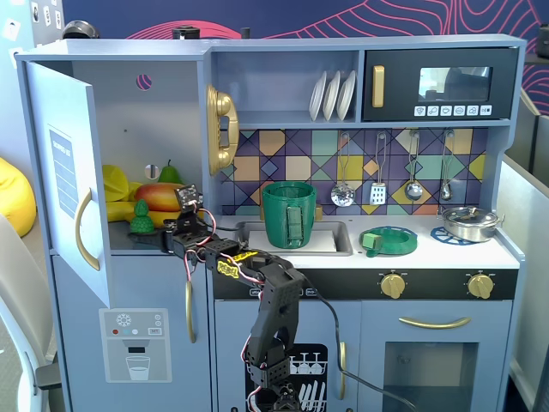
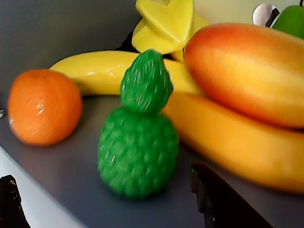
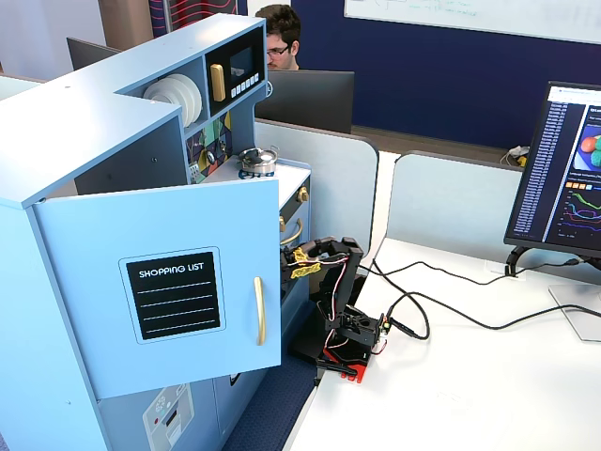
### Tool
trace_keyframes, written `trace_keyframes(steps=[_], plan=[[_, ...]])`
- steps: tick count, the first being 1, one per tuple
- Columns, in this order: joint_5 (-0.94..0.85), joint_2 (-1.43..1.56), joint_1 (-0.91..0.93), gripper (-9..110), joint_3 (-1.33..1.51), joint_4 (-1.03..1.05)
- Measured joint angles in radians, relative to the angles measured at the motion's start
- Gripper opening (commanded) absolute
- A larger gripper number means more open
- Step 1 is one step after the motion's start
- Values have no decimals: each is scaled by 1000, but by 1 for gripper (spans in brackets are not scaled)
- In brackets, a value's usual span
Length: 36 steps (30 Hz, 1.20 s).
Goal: Pick up the green pineapple from the left cabinet and place it in the green recipient
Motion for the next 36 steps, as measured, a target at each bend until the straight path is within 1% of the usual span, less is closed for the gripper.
trace_keyframes(steps=[12, 36], plan=[[2, -213, 15, 41, -183, -15], [6, -391, 15, 37, -376, 26]])
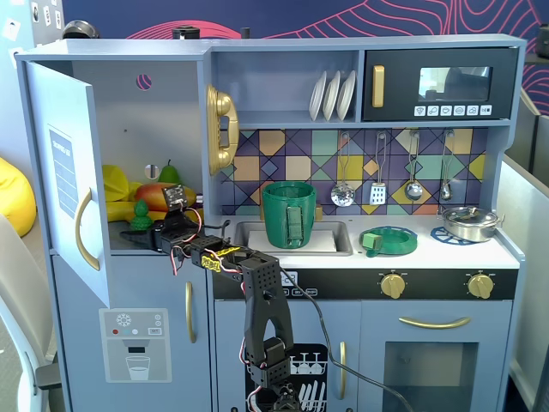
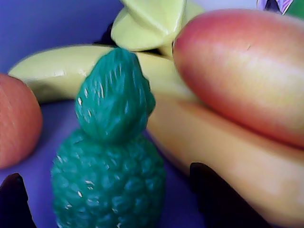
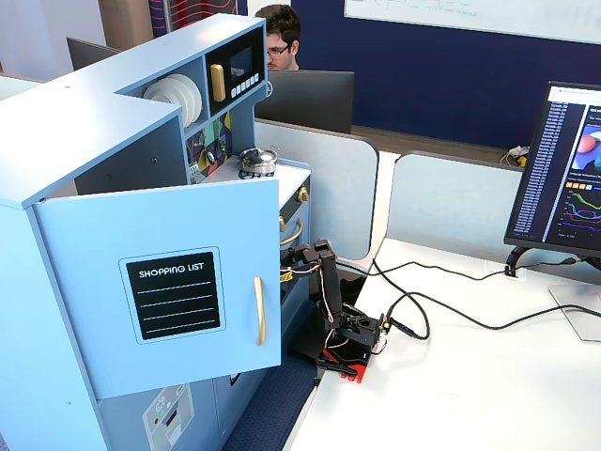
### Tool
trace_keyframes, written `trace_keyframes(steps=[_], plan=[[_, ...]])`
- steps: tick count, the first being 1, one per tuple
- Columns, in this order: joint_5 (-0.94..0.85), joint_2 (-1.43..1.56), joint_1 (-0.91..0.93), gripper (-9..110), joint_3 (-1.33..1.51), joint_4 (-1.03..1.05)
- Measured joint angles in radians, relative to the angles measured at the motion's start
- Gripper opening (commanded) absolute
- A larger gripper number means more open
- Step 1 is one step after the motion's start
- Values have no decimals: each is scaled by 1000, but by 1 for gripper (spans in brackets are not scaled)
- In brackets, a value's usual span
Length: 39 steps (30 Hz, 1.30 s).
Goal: Pick up the green pineapple from the left cabinet and place it in the green recipient
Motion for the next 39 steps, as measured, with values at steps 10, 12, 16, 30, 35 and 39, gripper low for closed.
trace_keyframes(steps=[10, 12, 16, 30, 35, 39], plan=[[0, -54, -12, 0, -84, 44], [6, -54, -14, 0, -84, 55], [0, -37, -14, 0, -77, 72], [-298, 962, -40, 0, 385, 831], [-328, 1249, 97, 0, 388, 1115], [-279, 1281, 258, 0, 333, 1158]])
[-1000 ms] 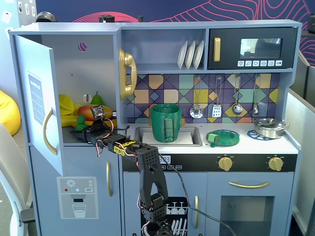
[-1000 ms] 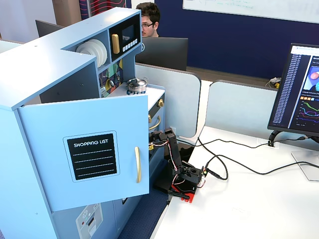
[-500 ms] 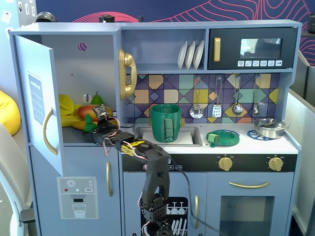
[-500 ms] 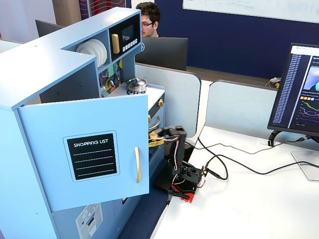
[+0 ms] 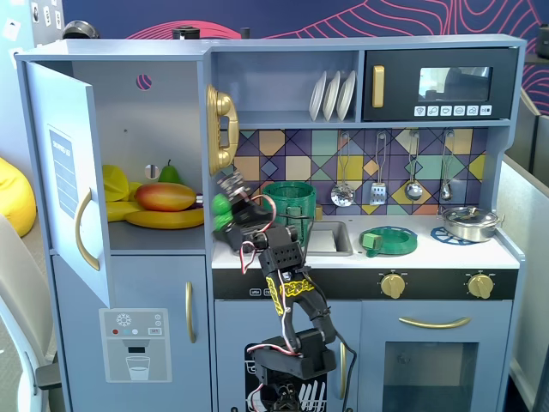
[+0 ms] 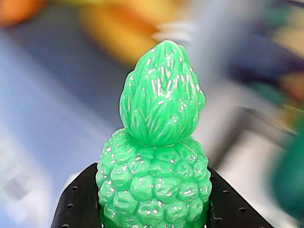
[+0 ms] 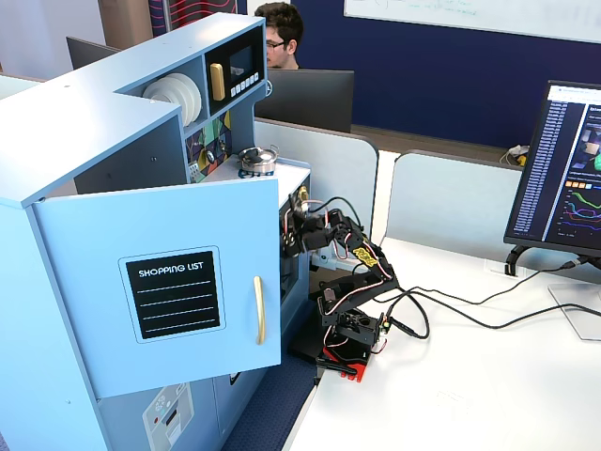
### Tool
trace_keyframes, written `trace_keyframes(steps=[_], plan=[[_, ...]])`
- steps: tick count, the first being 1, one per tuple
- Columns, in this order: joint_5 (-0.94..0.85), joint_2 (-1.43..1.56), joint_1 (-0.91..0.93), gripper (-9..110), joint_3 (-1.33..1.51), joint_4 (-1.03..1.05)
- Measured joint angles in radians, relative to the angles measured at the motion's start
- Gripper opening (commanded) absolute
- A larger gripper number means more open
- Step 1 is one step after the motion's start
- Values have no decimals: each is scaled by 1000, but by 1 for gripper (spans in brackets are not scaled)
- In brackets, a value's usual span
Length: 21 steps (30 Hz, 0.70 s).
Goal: Pick up the green pineapple from the left cabinet and place it in the green recipient
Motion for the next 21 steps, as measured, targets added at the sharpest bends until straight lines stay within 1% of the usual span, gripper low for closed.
trace_keyframes(steps=[4, 8, 15, 21], plan=[[83, -83, 196, 0, -92, -44], [156, -275, 339, 0, -192, -204], [258, -588, 443, 0, -385, -426], [295, -856, 494, 0, -594, -459]])
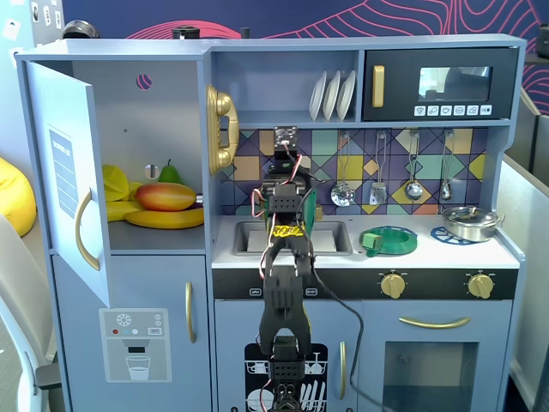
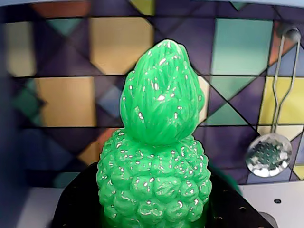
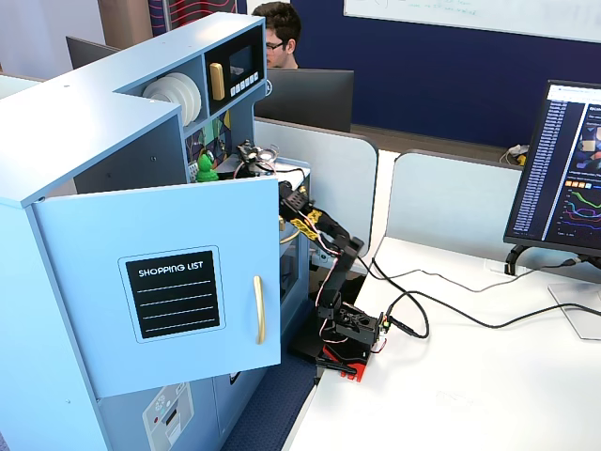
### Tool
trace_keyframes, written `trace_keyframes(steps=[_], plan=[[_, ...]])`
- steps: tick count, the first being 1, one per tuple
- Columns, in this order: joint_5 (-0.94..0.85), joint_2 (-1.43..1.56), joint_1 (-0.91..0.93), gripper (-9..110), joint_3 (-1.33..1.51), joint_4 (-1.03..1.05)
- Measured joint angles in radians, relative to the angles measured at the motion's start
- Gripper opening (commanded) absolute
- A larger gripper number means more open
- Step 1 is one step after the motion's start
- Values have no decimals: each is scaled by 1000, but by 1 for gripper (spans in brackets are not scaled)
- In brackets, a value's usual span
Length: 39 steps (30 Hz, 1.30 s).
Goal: Pick up the green pineapple from the left cabinet and place it in the green recipient
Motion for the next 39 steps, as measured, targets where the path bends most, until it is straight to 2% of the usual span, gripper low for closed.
trace_keyframes(steps=[10, 12, 14, 18, 29, 35, 39], plan=[[-8, -155, 5, 2, -58, -37], [-12, -167, 9, 13, -61, -41], [-2, -176, 14, 32, -64, -44], [86, -176, 14, 45, -64, -48], [112, -133, 14, 46, -32, -51], [120, 216, 11, 45, 313, -49], [110, 525, 5, 45, 621, 28]])
